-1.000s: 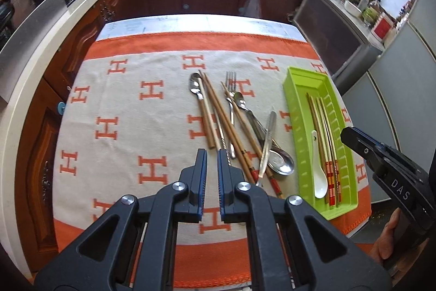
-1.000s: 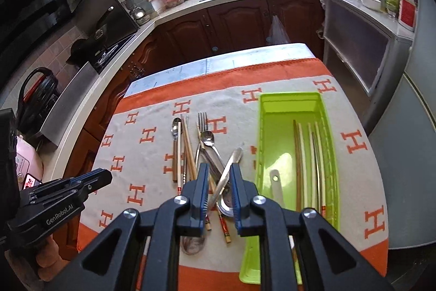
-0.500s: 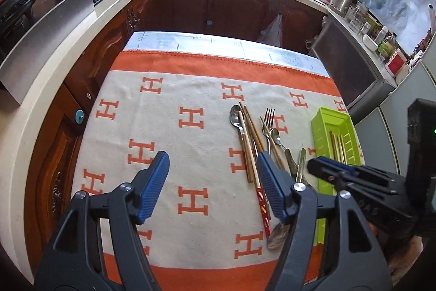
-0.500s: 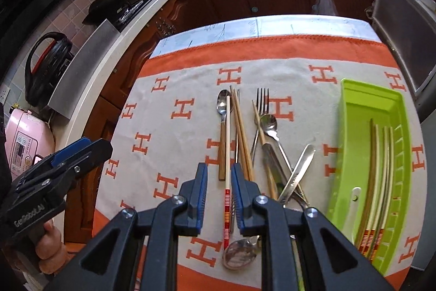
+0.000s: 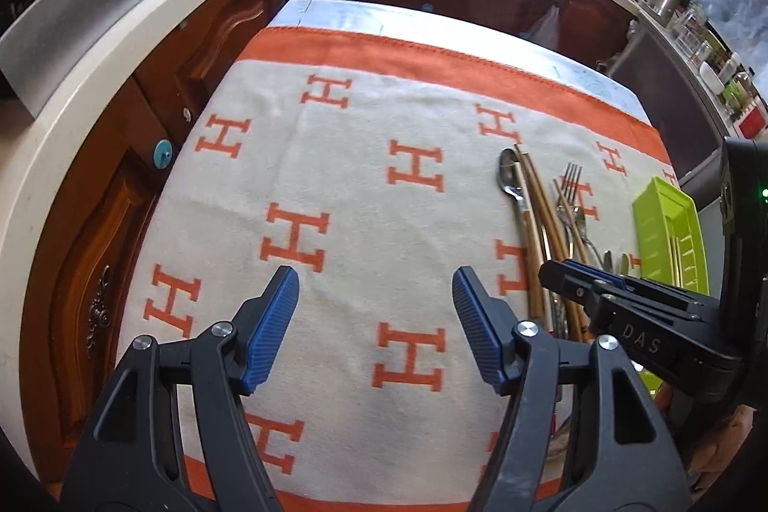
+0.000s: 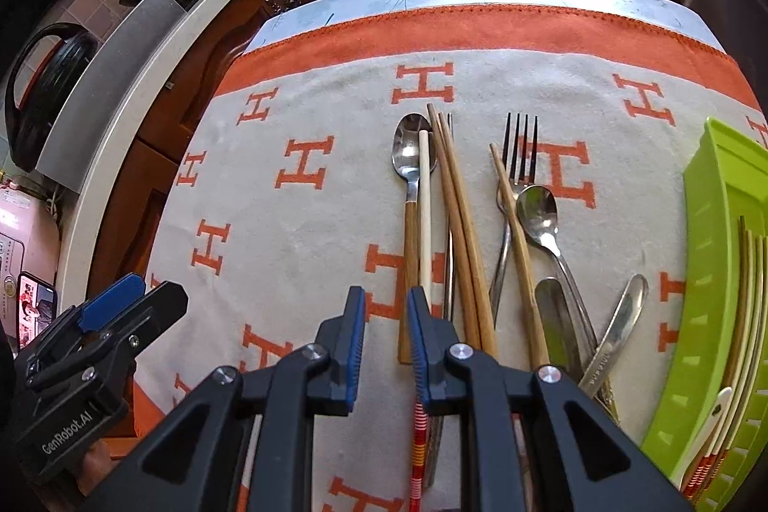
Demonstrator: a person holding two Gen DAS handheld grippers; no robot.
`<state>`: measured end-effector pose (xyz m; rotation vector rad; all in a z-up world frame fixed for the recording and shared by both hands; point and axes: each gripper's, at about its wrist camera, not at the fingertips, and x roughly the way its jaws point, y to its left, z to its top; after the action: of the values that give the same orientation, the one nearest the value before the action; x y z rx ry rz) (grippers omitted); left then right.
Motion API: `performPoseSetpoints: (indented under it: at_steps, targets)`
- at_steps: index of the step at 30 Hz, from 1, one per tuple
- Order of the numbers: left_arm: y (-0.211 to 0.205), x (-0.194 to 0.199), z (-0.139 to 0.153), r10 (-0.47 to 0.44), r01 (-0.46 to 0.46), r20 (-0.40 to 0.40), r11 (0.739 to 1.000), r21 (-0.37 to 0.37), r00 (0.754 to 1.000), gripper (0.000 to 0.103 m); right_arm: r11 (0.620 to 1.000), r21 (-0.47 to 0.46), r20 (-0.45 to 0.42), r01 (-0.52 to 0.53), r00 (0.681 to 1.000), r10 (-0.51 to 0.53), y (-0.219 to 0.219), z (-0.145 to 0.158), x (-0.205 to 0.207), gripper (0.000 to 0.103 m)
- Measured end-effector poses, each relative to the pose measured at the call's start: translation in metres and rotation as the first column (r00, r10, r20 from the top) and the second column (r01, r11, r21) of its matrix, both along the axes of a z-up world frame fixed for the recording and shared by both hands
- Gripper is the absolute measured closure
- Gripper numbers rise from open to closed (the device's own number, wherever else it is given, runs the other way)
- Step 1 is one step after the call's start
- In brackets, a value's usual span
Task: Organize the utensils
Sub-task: 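Move the right tool over the wooden-handled steel spoon in the pile, then grasp the wooden-handled steel spoon by its handle with the right tool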
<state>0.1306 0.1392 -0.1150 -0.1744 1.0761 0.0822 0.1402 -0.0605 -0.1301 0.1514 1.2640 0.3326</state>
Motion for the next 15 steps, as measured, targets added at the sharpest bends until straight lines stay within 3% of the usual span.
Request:
performPoseSetpoints:
  at_steps: [15]
  targets:
    - [0.014, 0.009, -0.026, 0.009, -0.011, -0.038, 0.999, -0.032, 0.999, 0.039, 0.997, -0.067, 0.009, -0.026, 1.0, 0.026, 0.016, -0.019, 0.011, 0.085]
